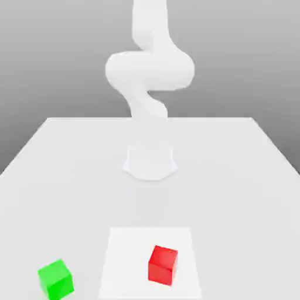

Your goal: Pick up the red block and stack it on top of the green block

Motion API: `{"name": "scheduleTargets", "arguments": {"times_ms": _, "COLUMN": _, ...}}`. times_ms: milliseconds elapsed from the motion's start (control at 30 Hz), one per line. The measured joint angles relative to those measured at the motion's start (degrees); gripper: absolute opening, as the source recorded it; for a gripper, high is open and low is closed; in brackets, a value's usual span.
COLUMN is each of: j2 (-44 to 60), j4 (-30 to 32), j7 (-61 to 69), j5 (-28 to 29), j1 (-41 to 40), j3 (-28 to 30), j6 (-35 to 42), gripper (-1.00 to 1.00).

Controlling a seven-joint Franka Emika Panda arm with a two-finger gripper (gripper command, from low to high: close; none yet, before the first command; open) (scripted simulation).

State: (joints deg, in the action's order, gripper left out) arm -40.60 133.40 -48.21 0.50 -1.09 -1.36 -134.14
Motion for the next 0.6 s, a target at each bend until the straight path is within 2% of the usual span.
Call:
{"name": "scheduleTargets", "arguments": {"times_ms": 333, "j2": 21.17, "j4": 6.55, "j7": -9.86, "j5": 2.44, "j1": -3.53, "j3": -4.61, "j6": -9.55, "gripper": 0.00}}
{"name": "scheduleTargets", "arguments": {"times_ms": 600, "j2": 37.77, "j4": 11.70, "j7": -17.14, "j5": 3.70, "j1": -4.08, "j3": -5.98, "j6": -17.07, "gripper": 0.00}}
